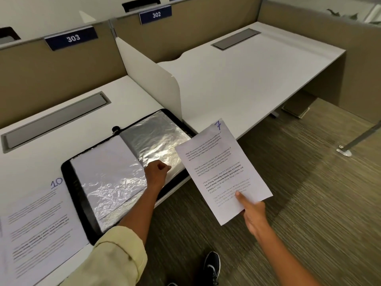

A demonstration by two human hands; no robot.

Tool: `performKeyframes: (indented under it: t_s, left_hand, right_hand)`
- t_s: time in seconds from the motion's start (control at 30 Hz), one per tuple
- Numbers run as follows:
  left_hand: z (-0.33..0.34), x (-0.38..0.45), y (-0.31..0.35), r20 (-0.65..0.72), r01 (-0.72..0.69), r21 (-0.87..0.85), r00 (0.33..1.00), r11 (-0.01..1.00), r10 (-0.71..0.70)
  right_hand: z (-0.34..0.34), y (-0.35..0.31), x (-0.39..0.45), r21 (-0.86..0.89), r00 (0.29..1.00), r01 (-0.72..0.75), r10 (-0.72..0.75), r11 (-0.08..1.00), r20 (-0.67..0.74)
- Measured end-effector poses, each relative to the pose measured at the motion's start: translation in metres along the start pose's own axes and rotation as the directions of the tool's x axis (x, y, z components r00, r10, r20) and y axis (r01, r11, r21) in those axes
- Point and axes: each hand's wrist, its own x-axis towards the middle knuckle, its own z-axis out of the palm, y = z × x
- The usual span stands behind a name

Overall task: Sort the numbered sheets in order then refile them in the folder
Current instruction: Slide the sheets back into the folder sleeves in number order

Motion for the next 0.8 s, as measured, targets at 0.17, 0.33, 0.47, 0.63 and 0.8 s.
performKeyframes:
  t_s: [0.17, 0.33, 0.47, 0.63, 0.8]
  left_hand:
    - [-0.003, 0.000, -0.008, 0.043, 0.027, -0.095, 0.999, 0.995, -0.023]
    - [-0.006, -0.001, -0.014, 0.130, -0.016, -0.087, 0.991, 0.996, 0.027]
    - [-0.004, -0.002, -0.010, 0.099, -0.058, -0.018, 0.993, 0.998, 0.059]
    - [-0.002, -0.004, -0.011, -0.024, -0.081, 0.081, 0.996, 0.993, 0.083]
    - [0.007, -0.008, -0.006, -0.015, -0.062, 0.093, 0.998, 0.994, 0.064]
  right_hand:
    - [-0.008, 0.011, -0.022, -0.017, 0.999, 0.038, -0.038, 0.999, -0.024]
    - [-0.017, 0.025, -0.041, -0.030, 0.996, 0.058, -0.060, 0.998, -0.072]
    - [-0.017, 0.032, -0.055, -0.052, 0.992, 0.076, -0.081, 0.996, -0.096]
    - [-0.012, 0.038, -0.068, -0.098, 0.985, 0.114, -0.125, 0.989, -0.118]
    - [-0.009, 0.040, -0.078, -0.137, 0.977, 0.150, -0.168, 0.979, -0.129]
